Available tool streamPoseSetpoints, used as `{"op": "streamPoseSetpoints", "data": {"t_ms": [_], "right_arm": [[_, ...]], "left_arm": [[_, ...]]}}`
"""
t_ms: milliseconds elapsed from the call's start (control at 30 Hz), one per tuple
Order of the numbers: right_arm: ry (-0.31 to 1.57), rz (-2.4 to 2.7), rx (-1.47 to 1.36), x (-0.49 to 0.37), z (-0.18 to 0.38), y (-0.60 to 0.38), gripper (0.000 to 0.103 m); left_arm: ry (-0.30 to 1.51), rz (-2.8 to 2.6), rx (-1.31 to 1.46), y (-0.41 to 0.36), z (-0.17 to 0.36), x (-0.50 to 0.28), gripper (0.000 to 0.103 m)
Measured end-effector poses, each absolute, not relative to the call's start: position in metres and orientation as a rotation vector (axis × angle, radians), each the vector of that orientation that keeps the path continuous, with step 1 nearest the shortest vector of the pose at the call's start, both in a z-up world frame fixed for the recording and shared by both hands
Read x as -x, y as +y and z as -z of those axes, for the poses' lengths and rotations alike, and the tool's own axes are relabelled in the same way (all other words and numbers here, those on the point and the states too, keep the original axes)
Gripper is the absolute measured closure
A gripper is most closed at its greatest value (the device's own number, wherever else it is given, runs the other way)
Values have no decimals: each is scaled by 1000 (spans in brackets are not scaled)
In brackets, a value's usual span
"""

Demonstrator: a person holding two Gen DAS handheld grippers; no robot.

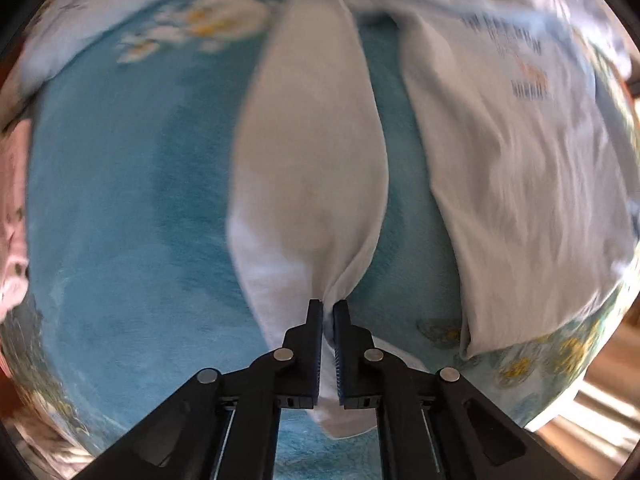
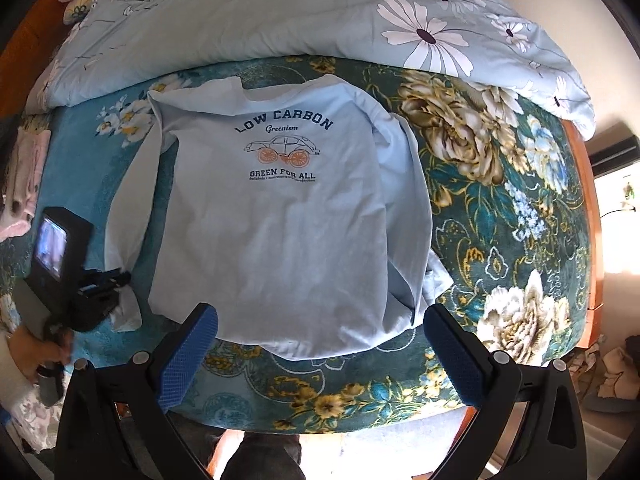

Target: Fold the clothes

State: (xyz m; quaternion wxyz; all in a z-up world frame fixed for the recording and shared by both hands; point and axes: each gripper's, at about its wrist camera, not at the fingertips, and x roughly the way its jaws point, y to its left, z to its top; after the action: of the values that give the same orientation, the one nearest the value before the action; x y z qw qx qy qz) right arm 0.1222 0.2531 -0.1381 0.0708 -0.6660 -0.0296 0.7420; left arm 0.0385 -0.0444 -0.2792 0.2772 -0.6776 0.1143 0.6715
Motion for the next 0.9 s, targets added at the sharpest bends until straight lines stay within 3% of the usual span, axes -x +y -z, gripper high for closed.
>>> {"op": "streamPoseSetpoints", "data": {"t_ms": [200, 367, 800, 900], "right_arm": [[-117, -2236, 1995, -122, 136, 247, 0], [-125, -2233, 1991, -122, 134, 245, 0], [-101, -2180, 1947, -128, 123, 261, 0], [-90, -2164, 1931, -130, 120, 268, 0]], "left_arm": [[25, -2113, 1826, -125, 245, 30, 97], [-16, -2253, 1866, -167, 247, 82, 97], [359, -2296, 2034, -163, 291, 151, 97], [319, -2251, 2153, -174, 303, 151, 97]]}}
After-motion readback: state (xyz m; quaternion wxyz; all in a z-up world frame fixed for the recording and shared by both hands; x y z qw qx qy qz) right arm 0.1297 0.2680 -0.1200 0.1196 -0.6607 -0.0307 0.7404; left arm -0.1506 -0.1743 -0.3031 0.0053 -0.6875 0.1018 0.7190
